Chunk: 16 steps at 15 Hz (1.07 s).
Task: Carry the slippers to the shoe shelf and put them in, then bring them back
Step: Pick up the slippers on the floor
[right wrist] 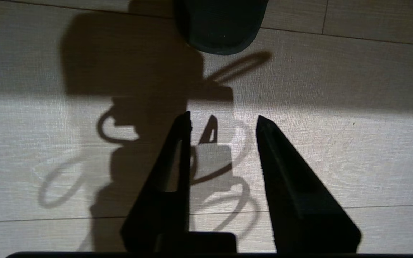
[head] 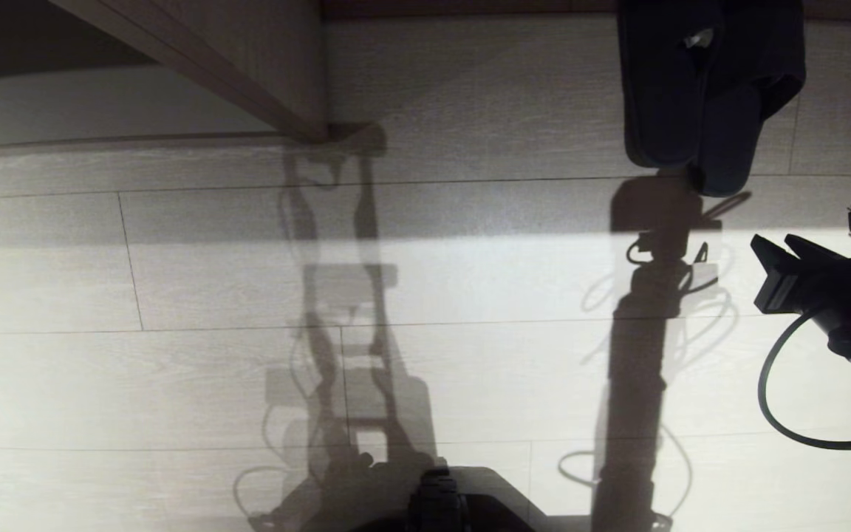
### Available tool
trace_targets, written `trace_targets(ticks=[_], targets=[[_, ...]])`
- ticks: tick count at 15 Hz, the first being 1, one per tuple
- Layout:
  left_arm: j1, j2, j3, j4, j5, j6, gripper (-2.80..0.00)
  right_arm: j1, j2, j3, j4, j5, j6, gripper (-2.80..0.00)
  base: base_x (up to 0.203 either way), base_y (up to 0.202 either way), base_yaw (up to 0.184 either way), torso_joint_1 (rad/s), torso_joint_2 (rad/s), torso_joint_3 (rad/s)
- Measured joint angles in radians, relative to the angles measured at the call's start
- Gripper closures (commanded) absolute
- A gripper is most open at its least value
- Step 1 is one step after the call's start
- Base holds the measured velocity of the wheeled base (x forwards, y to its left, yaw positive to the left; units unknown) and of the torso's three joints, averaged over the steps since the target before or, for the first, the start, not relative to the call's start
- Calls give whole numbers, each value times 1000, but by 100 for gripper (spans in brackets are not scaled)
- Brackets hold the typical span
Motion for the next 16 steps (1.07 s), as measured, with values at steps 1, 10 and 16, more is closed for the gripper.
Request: trace_targets(ticks=[1,10,16], targets=[[0,0,0,0,0,0,0,0,4,-4,-1,0,1,-280,0,0,0,0,0,0],[0,0,0,0,0,0,0,1,210,-87,-274,-38,27,-280,0,0,0,0,0,0],[0,0,0,0,0,0,0,30,247,-236,-276,-71,47,-280,0,0,0,0,0,0]])
